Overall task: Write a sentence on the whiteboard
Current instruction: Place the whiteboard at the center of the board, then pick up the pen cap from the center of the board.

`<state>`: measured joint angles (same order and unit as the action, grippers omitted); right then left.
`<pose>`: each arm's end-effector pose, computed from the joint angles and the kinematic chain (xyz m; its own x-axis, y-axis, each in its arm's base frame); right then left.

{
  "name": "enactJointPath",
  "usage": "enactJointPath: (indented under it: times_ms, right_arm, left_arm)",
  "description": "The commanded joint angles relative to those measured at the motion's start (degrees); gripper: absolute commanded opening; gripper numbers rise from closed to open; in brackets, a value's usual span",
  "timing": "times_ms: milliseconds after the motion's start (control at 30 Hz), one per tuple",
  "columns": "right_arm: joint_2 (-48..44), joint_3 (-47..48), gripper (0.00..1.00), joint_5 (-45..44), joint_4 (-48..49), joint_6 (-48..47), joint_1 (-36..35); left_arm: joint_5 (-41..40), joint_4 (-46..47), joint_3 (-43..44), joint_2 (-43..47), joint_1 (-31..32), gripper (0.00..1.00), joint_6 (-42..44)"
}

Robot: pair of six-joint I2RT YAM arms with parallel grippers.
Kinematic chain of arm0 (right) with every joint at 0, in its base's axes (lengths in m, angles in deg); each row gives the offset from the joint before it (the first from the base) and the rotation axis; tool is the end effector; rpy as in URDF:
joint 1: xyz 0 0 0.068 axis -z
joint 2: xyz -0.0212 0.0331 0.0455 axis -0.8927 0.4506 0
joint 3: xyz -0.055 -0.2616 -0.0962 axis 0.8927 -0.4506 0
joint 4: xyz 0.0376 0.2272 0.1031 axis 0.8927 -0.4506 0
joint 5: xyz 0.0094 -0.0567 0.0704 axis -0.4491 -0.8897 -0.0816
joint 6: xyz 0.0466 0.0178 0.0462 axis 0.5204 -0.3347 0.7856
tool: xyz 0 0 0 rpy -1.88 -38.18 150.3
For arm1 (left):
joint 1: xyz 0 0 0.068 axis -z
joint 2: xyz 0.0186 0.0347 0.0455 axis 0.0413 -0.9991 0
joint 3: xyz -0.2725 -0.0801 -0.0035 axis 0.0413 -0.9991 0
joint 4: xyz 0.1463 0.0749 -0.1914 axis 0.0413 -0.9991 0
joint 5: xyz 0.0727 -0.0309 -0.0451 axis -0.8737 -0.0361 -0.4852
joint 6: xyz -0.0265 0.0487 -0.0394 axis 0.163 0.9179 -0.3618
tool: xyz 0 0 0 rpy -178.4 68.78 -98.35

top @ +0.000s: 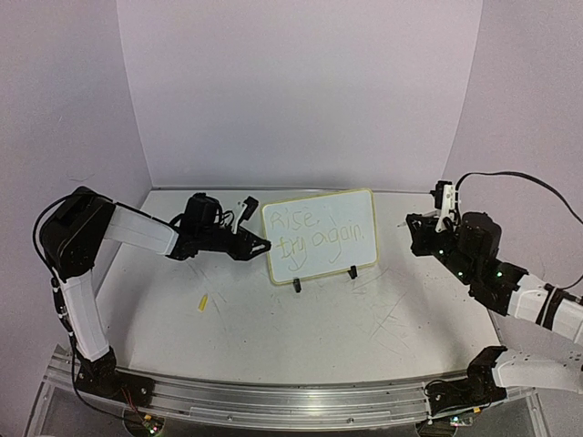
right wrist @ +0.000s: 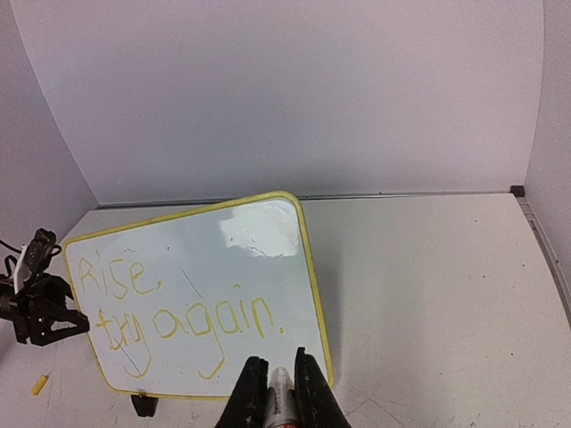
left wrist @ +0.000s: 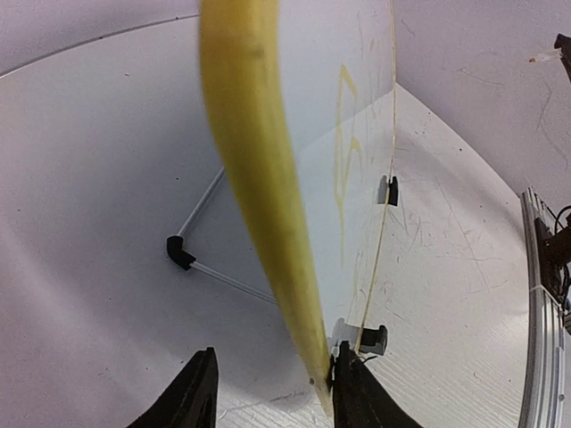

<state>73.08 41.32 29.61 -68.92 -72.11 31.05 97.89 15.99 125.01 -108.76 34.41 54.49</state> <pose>0.1915 0.1110 0.2912 -0.1753 0.1469 -0.9735 -0.3747 0.9044 0.2039 0.3301 -0.2410 0.1758 -0.4764 0.2153 -0.8524 0.8090 0.4871 -0.3291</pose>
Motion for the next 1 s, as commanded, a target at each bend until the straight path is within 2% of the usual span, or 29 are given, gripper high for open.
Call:
enactJointPath:
  times_ms: [0,167,233,300,567,733,900,967]
  right_arm:
    - [-3.54,-0.30,0.00,0.26,-1.46,-0.65,0.17]
    - [-3.17,0.22,0.00,0.49,-2.29,-1.76,0.14]
    - [-2.41,0.61,0.00,0.93,-2.21,-1.95,0.14]
    - [-1.49,0.88,0.00,1.67,-1.65,-2.19,0.17]
    - [3.93,2.20,0.00,5.52,0.54,-3.43,0.17]
    - [6.98,3.67,0.00,7.01,0.54,-4.67,0.17]
    - [9.13,5.07,0.00,9.47,0.54,-5.48,0.17]
    - [9.75,5.35,0.00,10.95,0.54,-5.43,0.17]
  left_arm:
    - [-4.93,-1.55,-2.58,7.35,-1.16,0.49,-0.44]
    - [-6.31,-3.59,-7.10,15.50,-3.42,0.56,-5.40]
    - [-6.83,-5.29,-9.46,20.00,-3.97,0.63,-7.75]
    - [-7.85,-8.15,-11.47,24.25,-4.18,0.66,-9.68]
    - [-23.88,-36.59,-9.27,35.05,-4.26,0.83,-21.71]
    - [-28.45,-51.01,-4.59,32.64,-4.36,0.88,-24.09]
    - [-23.85,-55.15,-1.92,25.35,-4.34,0.88,-21.71]
    - [-22.27,-56.27,-0.64,21.18,-4.23,0.82,-20.02]
